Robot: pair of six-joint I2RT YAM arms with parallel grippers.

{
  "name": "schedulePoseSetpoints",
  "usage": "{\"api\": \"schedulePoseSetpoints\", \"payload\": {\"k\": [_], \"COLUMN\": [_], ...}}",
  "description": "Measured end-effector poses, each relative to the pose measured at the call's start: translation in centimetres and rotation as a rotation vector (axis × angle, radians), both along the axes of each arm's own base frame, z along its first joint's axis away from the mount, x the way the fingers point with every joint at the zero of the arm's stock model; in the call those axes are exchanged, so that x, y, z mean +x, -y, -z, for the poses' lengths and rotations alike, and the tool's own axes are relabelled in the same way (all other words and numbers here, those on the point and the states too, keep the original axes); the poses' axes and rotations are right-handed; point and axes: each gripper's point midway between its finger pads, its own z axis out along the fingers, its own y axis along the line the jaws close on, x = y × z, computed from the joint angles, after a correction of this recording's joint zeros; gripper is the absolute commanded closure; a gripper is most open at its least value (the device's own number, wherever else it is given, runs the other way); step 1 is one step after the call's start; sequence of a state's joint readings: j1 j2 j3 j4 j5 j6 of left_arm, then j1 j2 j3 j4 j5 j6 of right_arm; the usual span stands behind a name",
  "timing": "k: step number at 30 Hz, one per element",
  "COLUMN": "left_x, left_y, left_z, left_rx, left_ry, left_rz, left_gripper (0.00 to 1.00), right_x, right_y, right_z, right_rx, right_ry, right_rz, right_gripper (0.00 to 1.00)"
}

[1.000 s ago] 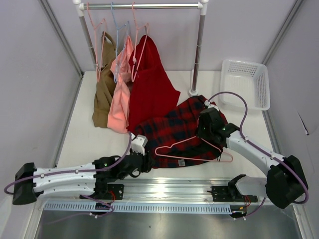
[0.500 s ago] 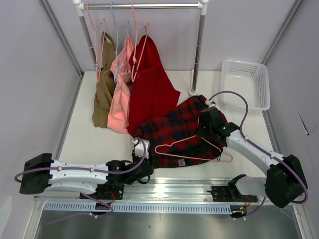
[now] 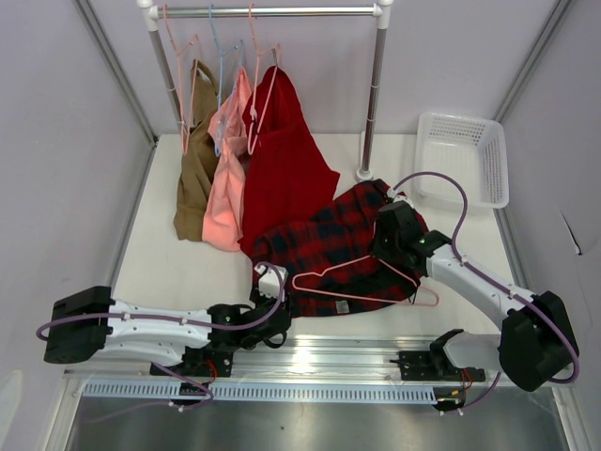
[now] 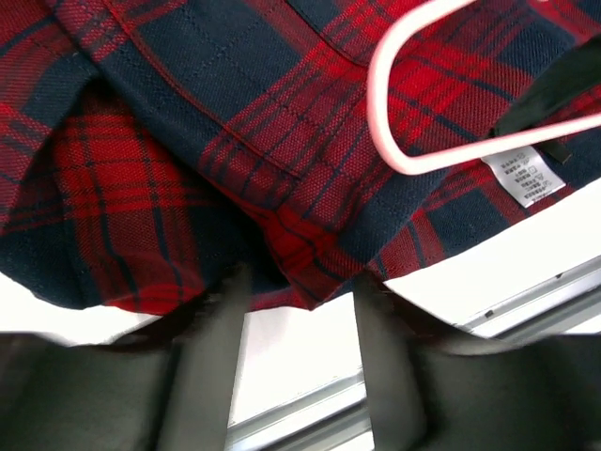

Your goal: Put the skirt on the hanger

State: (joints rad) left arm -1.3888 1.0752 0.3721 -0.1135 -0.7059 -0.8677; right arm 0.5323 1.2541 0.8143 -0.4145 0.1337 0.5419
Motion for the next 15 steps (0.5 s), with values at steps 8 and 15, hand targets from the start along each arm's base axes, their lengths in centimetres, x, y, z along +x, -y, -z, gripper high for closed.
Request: {"api": "schedulePoseSetpoints", "payload": {"k": [8, 15], "left_x": [1.8, 3.5], "left_y": [-1.3, -2.8], "left_z": [0.0, -0.4], "left_rx": [-0.017, -0.083], "left_ry": [-0.006, -0.031], "left_rz": [-0.088, -0.145], "left_gripper": [0.95, 1.0], "right_x": [0.1, 1.1], "right_y": [0.0, 0.1], "right_z": [0.1, -0.4], "right_rx": [-0.001, -0.009], "right_ry": [0.0, 0.046], "right_rz": [0.001, 0.027], "right_gripper": [1.0, 1.0]}}
